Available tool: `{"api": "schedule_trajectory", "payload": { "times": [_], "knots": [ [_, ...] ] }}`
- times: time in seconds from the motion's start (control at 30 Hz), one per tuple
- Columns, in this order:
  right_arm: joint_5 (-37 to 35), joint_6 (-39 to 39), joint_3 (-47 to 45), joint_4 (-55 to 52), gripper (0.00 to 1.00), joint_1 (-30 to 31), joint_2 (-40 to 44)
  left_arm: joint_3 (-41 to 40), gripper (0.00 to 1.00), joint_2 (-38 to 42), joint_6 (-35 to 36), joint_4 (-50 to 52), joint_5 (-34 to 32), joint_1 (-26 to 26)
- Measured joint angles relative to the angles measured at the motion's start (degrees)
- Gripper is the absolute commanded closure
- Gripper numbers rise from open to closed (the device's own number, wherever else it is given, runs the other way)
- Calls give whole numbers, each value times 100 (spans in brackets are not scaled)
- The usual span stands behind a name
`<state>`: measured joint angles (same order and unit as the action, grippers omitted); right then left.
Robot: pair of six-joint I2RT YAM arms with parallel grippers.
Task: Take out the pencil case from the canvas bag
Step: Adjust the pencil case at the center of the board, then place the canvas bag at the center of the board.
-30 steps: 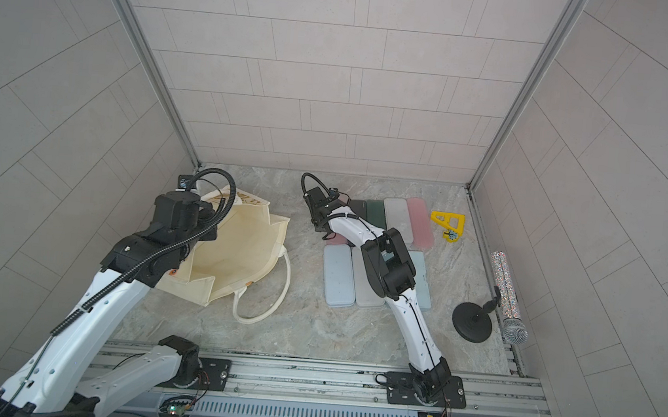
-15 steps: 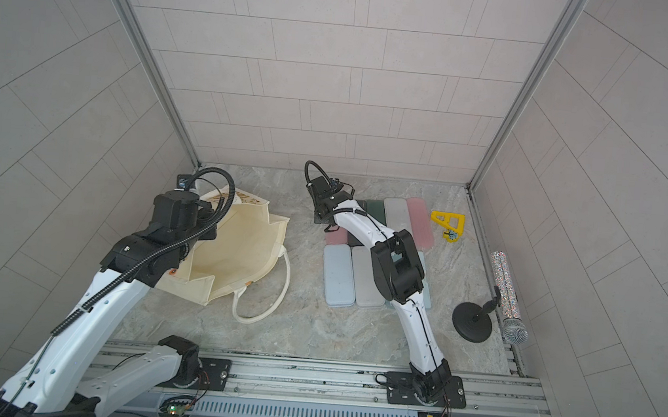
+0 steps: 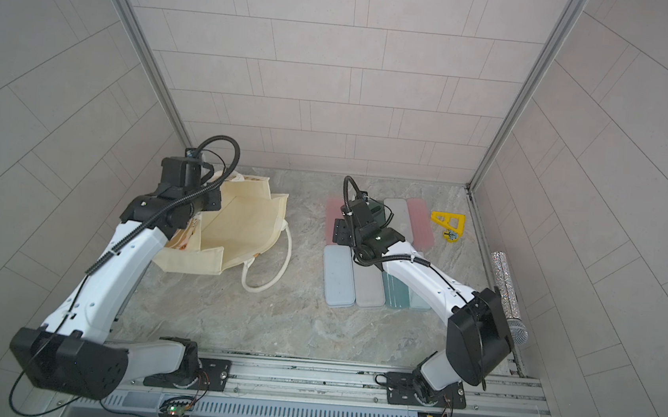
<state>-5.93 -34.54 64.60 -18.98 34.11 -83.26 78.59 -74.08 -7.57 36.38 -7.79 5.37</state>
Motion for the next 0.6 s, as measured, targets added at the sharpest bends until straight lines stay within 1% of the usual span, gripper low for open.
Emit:
{"api": "schedule_trajectory", "payload": {
  "times": [0.07, 0.2, 0.33, 0.4, 0.5, 0.6],
  "knots": [
    [87, 2, -428, 144, 25, 0, 433, 186, 100, -219, 306, -20, 332, -66],
    [138, 24, -1158, 472, 26, 2, 1335, 380, 100, -511, 1252, 0, 1283, -79],
    [90, 155, -1572, 660, 26, 2, 1941, 385, 100, -474, 2188, 22, 1950, -74],
    [72, 232, -1668, 732, 26, 0, 2050, 63, 100, -192, 2610, -157, 2094, -74],
    [79, 326, -1773, 855, 26, 0, 2083, -791, 100, 531, 3279, -457, 2262, -72],
    [109, 365, -1864, 916, 27, 2, 2083, -1541, 100, 1158, 3775, -710, 2334, -72]
  ]
}}
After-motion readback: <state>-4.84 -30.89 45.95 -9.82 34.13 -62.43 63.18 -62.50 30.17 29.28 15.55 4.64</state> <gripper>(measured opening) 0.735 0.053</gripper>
